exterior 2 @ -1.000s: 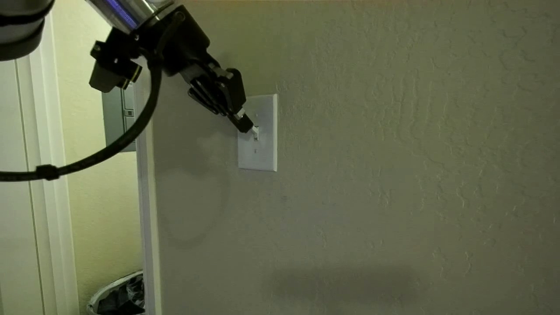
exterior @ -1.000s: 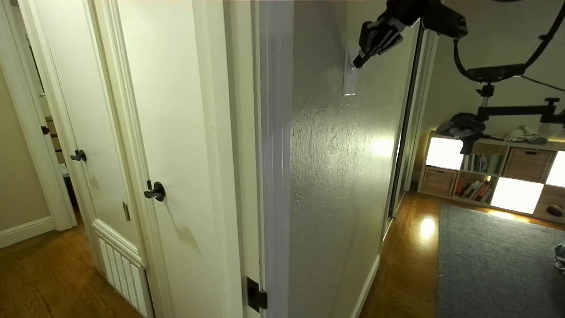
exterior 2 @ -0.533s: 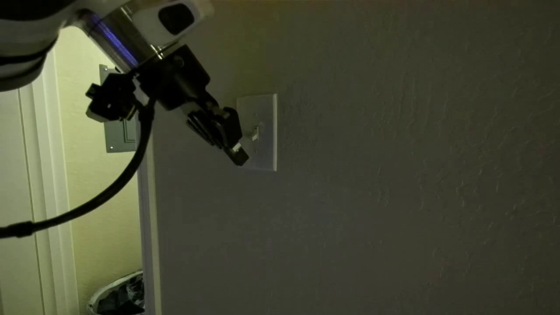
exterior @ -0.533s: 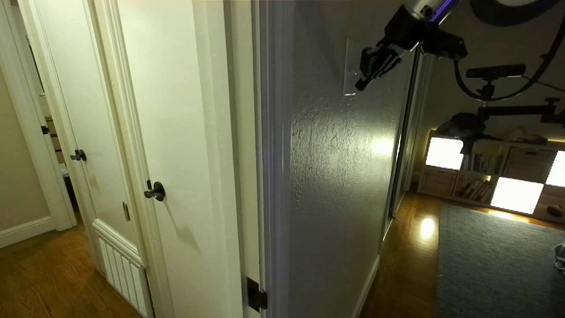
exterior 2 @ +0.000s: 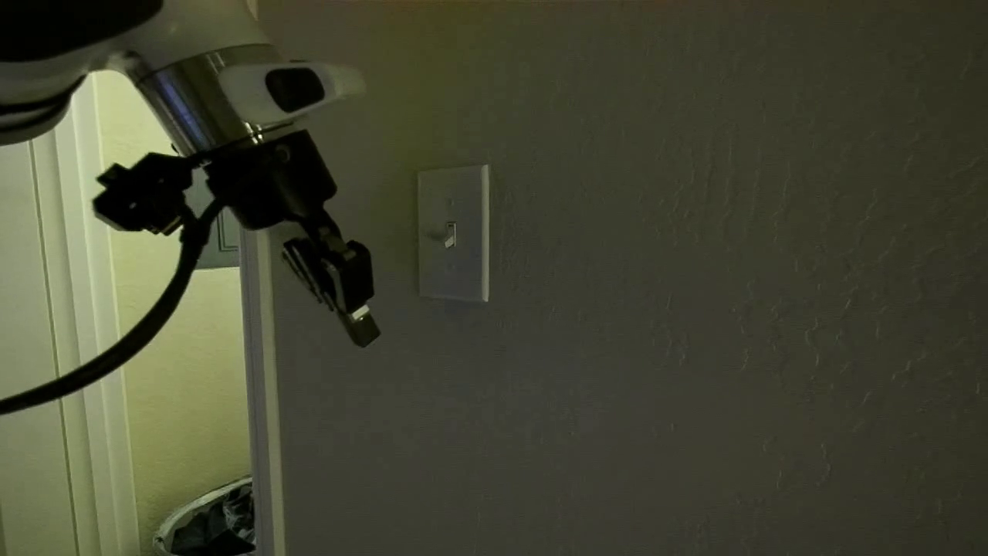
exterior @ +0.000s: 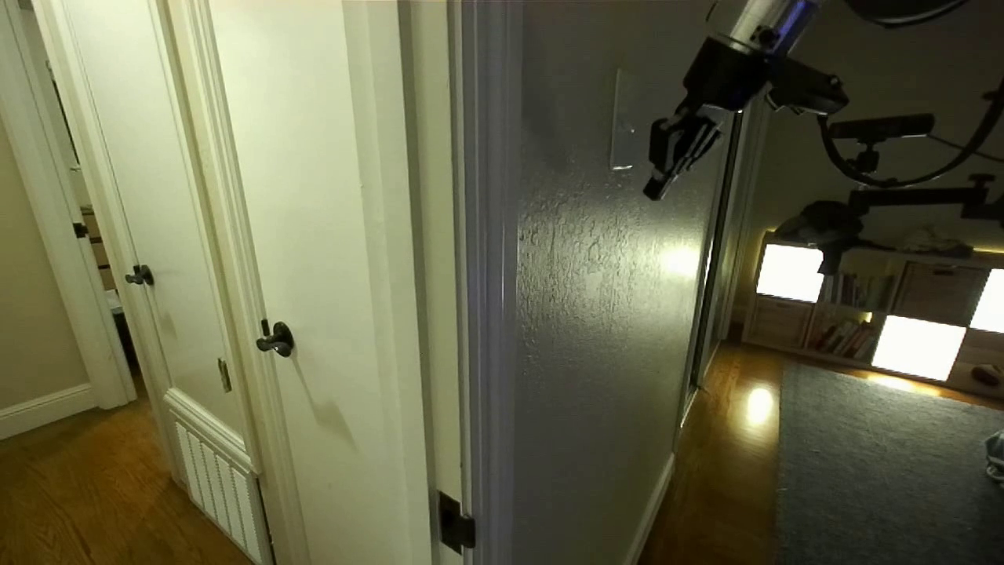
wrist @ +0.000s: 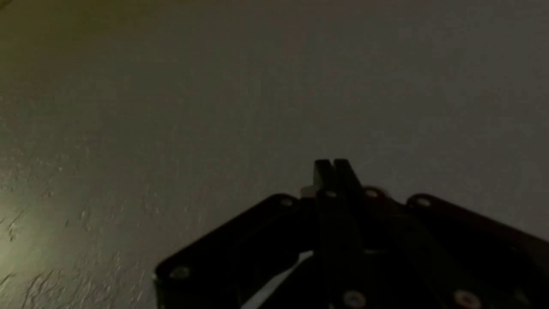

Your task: Turn off the light

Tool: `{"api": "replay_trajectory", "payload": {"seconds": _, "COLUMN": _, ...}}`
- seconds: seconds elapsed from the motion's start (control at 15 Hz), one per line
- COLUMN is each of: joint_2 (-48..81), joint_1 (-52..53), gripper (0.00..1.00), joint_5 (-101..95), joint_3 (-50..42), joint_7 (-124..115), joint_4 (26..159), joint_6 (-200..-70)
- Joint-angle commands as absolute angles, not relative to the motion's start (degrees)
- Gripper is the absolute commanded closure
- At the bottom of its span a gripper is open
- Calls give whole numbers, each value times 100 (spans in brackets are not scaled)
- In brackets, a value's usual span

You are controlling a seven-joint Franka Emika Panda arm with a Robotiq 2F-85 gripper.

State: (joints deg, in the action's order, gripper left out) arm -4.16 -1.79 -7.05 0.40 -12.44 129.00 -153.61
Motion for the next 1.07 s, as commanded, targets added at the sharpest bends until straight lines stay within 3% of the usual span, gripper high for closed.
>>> {"api": "replay_trajectory", "payload": {"seconds": 0.0, "joint_2": -735, "joint_1": -30, "gripper": 88, "joint_5": -34, "joint_3": 25, "joint_7": -508, "joint_4": 12888, "joint_6": -13913}}
{"api": "replay_trajectory", "payload": {"seconds": 0.07, "joint_2": -755, "joint_1": -26, "gripper": 68, "joint_5": 32, "joint_3": 16, "joint_7": -408, "joint_4": 12848, "joint_6": -13565}}
{"api": "replay_trajectory", "payload": {"seconds": 0.6, "joint_2": -830, "joint_1": -63, "gripper": 17, "joint_5": -237, "joint_3": 41, "joint_7": -423, "joint_4": 12602, "joint_6": -12131}}
{"api": "replay_trajectory", "payload": {"seconds": 0.67, "joint_2": -675, "joint_1": -62, "gripper": 36, "joint_5": -165, "joint_3": 36, "joint_7": -473, "joint_4": 12578, "joint_6": -12382}}
{"api": "replay_trajectory", "payload": {"seconds": 0.87, "joint_2": -677, "joint_1": -62, "gripper": 17, "joint_5": -167, "joint_3": 37, "joint_7": -470, "joint_4": 12563, "joint_6": -12306}}
{"api": "replay_trajectory", "payload": {"seconds": 1.0, "joint_2": -677, "joint_1": -62, "gripper": 17, "joint_5": -167, "joint_3": 37, "joint_7": -469, "joint_4": 12563, "joint_6": -12301}}
